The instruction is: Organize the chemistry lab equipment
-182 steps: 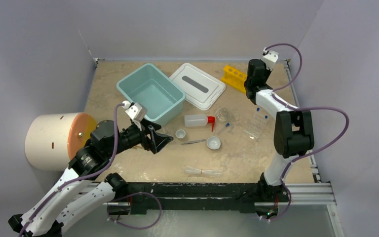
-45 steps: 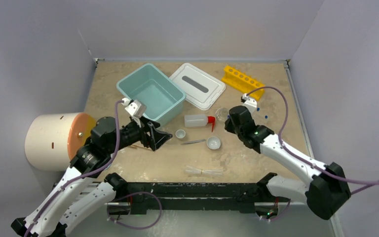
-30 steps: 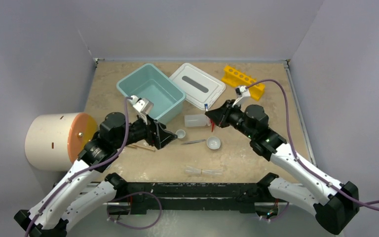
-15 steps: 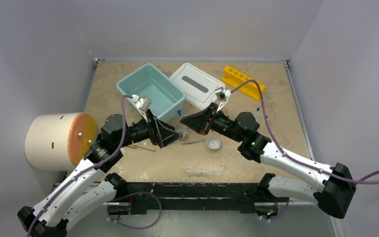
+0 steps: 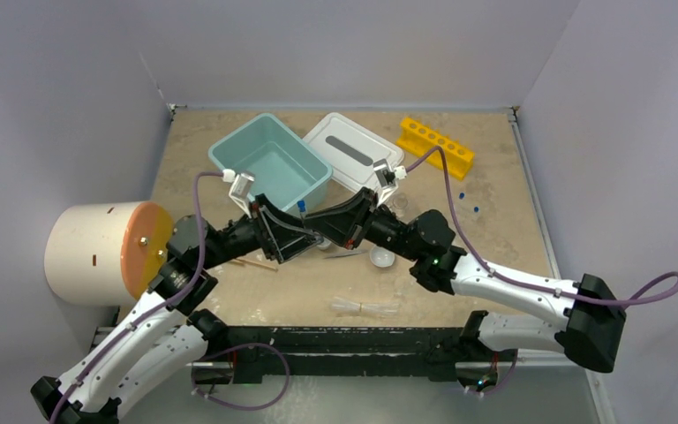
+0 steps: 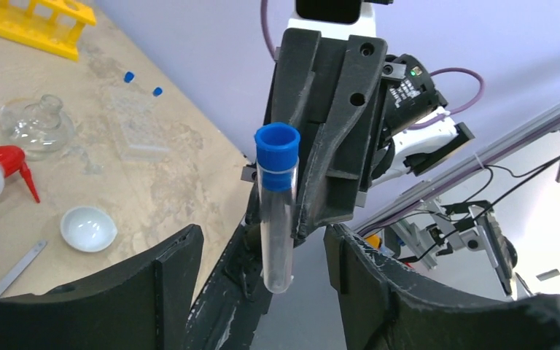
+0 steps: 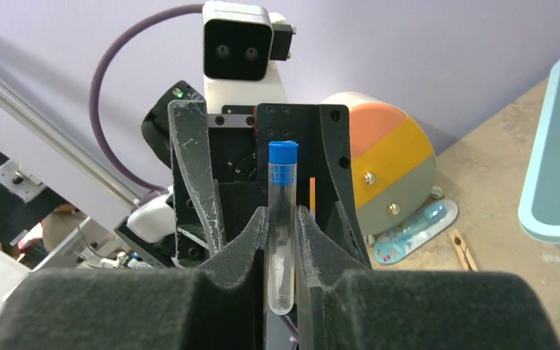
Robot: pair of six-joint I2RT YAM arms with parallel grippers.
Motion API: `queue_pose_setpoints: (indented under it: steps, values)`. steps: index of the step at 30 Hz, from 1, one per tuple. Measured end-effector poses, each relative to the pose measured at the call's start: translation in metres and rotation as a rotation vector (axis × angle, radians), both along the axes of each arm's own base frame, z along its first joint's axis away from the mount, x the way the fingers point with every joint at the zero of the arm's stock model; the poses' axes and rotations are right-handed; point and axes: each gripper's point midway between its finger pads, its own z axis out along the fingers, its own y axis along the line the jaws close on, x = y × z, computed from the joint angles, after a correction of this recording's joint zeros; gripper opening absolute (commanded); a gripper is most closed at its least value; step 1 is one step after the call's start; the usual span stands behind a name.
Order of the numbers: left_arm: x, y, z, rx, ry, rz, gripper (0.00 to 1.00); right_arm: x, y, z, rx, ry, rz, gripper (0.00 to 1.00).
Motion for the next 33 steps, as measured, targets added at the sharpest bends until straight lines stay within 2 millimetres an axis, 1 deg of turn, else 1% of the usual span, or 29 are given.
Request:
queue_pose_setpoints:
  steps: [7, 13, 15, 17, 21, 23, 25, 29, 31, 33]
  values:
    - [-0.006, 0.0, 0.01, -0.044, -0.009, -0.024, 0.5, -0.003, 0.003, 0.014, 0.069, 0.006, -0.013, 0.13]
    - [-0.01, 0.001, 0.016, -0.064, -0.02, -0.034, 0.38, -0.003, 0.003, 0.021, 0.107, 0.016, -0.017, 0.13]
    - [-0.013, 0.002, 0.018, -0.071, -0.029, -0.042, 0.32, -0.003, 0.003, 0.022, 0.114, 0.019, -0.019, 0.13]
    - [-0.015, 0.003, 0.02, -0.076, -0.037, -0.045, 0.24, -0.002, 0.002, 0.024, 0.124, 0.023, -0.027, 0.13]
    - [-0.017, 0.004, 0.022, -0.084, -0.048, -0.048, 0.0, -0.001, 0.002, 0.025, 0.133, 0.031, -0.028, 0.14]
    - [-0.018, 0.005, 0.022, -0.087, -0.051, -0.049, 0.0, -0.002, 0.002, 0.026, 0.139, 0.031, -0.026, 0.15]
    - [-0.018, 0.005, 0.023, -0.089, -0.054, -0.05, 0.0, -0.002, 0.002, 0.027, 0.141, 0.033, -0.026, 0.2]
    - [-0.018, 0.004, 0.022, -0.086, -0.056, -0.052, 0.0, -0.002, 0.002, 0.027, 0.142, 0.039, -0.026, 0.45]
    - [-0.018, 0.004, 0.02, -0.076, -0.061, -0.053, 0.0, -0.002, 0.002, 0.025, 0.138, 0.041, -0.029, 0.52]
    - [-0.017, 0.004, 0.016, -0.055, -0.065, -0.05, 0.0, 0.0, 0.002, 0.022, 0.121, 0.045, -0.039, 0.56]
